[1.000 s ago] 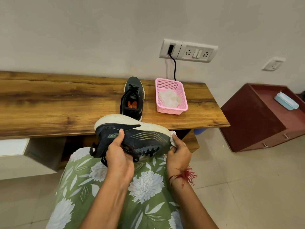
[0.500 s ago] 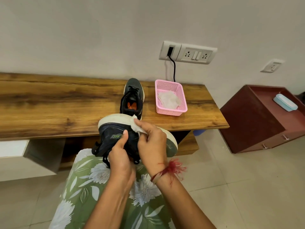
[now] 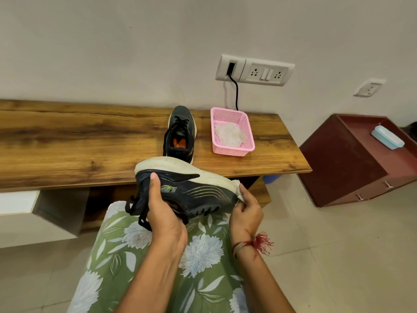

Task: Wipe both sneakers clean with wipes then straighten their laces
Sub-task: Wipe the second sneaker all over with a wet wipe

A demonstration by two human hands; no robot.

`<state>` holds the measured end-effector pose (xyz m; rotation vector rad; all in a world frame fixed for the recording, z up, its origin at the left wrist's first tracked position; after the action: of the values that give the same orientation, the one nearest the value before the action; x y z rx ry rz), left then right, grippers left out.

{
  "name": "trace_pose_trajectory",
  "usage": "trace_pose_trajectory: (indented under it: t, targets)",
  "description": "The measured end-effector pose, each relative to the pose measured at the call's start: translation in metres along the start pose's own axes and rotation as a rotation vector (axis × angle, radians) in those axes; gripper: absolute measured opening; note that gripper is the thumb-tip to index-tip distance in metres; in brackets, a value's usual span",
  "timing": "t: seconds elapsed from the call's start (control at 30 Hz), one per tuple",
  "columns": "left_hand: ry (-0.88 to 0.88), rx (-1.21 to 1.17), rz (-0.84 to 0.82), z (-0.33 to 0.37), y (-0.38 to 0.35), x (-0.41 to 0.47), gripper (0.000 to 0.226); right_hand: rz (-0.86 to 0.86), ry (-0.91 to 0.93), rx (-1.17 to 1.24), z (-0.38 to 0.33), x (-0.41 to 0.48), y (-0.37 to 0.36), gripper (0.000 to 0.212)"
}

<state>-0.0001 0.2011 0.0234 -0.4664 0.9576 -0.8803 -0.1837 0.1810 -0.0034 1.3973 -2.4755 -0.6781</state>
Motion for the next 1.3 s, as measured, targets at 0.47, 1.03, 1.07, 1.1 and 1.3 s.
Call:
trace_pose_trajectory:
  t: [0.47,1.03,1.07,1.1,1.3]
  targets:
    - [-0.010,0.029,0.031,0.000,0.001,-0.002,0.029,-0.255,0.532,-0.148,-0.098,-0.047,-0.040,0.054]
    - [0.053,0.117,-0.025,-0.004,-0.006,-0.010,0.027,-0.001,0.056,-0.172,0.002,0.011,0.017,0.026]
    - [0.054,0.127,-0.023,-0.004,-0.007,-0.011,0.026,0.017,0.064,-0.166,-0.001,0.009,0.015,0.026]
    - [0.055,0.140,-0.026,-0.004,-0.009,-0.011,0.026,0.035,0.071,-0.164,-0.004,0.007,0.014,0.025]
    - [0.035,0.194,-0.045,-0.009,-0.009,-0.012,0.026,0.091,0.295,-0.180,-0.039,-0.008,0.010,0.027]
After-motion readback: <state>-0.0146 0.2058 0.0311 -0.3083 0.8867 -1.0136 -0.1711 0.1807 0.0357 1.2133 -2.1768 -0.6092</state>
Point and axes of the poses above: each hand's wrist, its own x-axis towards the middle knuckle, its own y-axis out of the back of the hand, z = x × y, the point moved 6 cm from there along x, towards the middle knuckle, and after that the axes turned 7 degrees about -z, right-handed, at the moved point
